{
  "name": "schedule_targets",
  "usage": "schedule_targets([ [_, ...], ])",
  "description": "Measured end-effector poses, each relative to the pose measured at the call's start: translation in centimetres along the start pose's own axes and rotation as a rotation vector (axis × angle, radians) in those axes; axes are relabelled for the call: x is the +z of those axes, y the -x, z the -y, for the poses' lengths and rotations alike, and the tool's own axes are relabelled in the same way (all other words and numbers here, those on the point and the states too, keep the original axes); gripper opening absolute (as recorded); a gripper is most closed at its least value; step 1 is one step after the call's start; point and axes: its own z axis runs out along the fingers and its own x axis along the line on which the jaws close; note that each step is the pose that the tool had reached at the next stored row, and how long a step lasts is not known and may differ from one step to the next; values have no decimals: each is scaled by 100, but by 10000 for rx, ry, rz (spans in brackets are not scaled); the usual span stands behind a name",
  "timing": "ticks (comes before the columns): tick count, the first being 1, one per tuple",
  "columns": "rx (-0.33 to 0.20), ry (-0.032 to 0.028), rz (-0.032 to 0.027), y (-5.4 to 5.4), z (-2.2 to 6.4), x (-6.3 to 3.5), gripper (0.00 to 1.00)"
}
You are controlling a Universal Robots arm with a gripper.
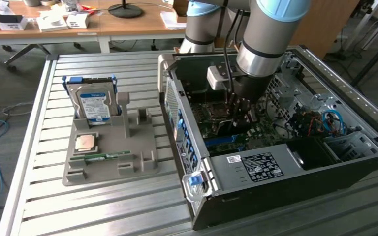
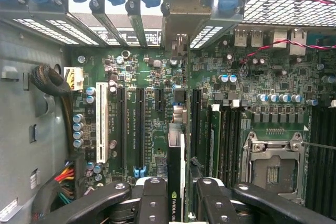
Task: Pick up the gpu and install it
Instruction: 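Insert the gpu into the slot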
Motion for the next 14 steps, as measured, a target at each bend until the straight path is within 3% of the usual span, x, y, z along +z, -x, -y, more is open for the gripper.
schedule_targets([
  [14,-1,1,-1,6,-14,6,26],
])
